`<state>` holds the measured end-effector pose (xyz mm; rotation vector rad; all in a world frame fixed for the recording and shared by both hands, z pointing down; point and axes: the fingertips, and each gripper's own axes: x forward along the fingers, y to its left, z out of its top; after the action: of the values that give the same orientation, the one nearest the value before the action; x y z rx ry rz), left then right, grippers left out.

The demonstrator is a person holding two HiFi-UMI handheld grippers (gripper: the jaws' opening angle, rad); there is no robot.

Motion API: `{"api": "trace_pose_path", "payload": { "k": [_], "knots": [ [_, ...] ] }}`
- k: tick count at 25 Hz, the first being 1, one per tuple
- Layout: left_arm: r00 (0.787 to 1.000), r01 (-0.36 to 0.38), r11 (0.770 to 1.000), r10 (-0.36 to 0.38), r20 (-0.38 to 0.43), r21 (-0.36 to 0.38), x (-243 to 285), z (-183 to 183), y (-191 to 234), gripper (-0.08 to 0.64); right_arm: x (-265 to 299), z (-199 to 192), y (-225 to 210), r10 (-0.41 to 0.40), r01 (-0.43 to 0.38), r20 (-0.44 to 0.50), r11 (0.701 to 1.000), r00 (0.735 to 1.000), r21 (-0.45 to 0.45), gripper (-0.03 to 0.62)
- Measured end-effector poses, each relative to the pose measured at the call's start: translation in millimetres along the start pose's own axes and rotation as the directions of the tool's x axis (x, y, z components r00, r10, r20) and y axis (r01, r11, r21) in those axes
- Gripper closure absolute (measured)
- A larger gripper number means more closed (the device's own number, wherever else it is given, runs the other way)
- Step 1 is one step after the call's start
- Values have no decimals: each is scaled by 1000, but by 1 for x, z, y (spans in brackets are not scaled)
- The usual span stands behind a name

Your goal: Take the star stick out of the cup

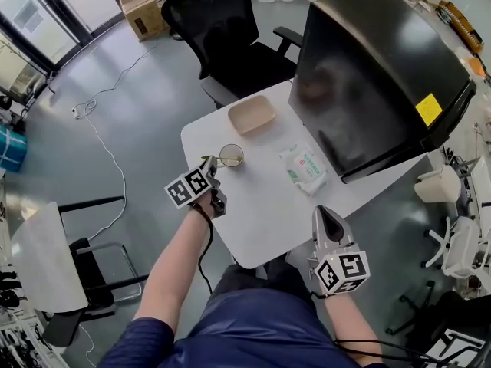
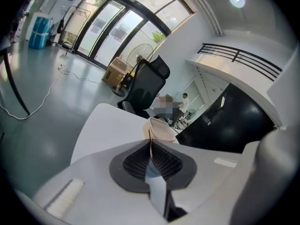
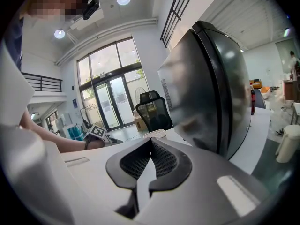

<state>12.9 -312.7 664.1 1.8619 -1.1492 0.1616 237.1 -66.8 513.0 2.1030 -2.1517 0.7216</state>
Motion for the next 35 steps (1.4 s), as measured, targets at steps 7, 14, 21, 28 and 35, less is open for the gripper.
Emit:
{"api": "trace_pose_path", "payload": {
  "k": [7,14,21,28,35],
  "knots": [
    [999,40,999,-40,17,24,-7,6,-10,551,2,2,10,20,-20,-2,1000,1000,-17,586],
    [996,75,997,-75,57,-2,-26,17,-14,551,10,3,21,58,-58,-13,998,998,-37,584],
    [984,143,990,-141,110,-15,-58,36,-29,552,17,9,42,115,-116,-15,991,993,-65,586],
    [965,193,981,-186,184,-19,-99,56,-42,552,22,13,61,169,-170,-19,981,985,-91,585],
    [937,248,968,-232,261,-30,-145,75,-55,552,26,24,74,201,-201,-9,973,980,-111,585]
  ]
}}
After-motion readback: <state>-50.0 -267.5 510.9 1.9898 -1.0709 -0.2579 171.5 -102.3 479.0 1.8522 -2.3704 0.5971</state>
